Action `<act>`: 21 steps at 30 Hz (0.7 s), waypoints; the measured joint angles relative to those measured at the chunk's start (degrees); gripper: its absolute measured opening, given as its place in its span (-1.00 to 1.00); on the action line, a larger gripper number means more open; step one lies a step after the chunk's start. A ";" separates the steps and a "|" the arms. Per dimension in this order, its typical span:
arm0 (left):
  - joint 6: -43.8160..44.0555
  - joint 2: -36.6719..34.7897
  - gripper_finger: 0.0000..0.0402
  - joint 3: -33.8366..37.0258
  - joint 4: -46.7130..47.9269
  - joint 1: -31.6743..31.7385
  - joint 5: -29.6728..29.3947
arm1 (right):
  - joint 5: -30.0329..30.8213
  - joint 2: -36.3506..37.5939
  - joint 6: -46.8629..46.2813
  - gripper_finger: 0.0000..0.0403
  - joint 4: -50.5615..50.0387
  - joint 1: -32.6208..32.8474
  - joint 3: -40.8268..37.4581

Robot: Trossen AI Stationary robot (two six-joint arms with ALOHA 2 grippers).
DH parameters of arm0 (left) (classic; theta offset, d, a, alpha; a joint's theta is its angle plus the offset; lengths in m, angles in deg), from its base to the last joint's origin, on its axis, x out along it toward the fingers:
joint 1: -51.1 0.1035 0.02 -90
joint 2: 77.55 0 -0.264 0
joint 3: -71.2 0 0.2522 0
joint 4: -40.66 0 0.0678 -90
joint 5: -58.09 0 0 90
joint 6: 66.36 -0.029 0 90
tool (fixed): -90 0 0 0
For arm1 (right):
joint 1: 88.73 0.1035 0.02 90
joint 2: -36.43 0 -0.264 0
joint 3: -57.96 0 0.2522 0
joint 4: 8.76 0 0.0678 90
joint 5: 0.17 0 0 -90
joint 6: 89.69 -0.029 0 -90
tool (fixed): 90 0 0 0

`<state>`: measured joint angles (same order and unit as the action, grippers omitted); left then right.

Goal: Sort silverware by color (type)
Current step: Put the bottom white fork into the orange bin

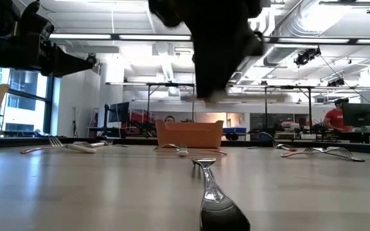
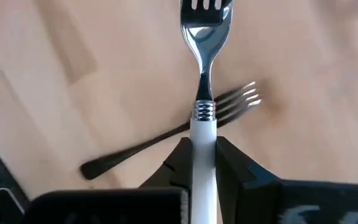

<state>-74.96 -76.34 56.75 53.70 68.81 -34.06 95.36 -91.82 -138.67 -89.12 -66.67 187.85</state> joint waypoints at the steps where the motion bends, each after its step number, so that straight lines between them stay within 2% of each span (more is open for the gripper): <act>1: 0.00 0.00 -1.00 0.00 -0.01 0.00 0.00 | 0.72 0.11 1.56 -0.92 -2.55 -1.31 2.03; 6: 0.00 0.00 -1.00 0.00 0.00 0.00 0.00 | 5.33 0.20 12.84 -0.92 -14.93 -10.70 9.96; 10: 0.02 0.00 -1.00 0.00 0.00 0.00 0.00 | 8.80 0.22 28.41 -0.92 -17.35 -20.11 12.17; 13: 0.00 0.00 -1.00 0.00 0.00 0.00 0.00 | 11.00 0.20 41.69 -0.92 -15.02 -27.81 12.23; 17: 0.00 0.00 -1.00 0.00 0.01 0.00 0.00 | 10.48 0.11 55.66 -0.92 -5.88 -38.07 10.35; 21: 0.00 0.00 -1.00 0.00 0.01 0.00 0.00 | 2.32 0.17 64.43 -0.92 5.35 -46.32 6.35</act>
<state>-74.96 -76.34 56.75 53.71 68.81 -34.06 97.67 -91.64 -74.24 -83.77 -112.99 194.19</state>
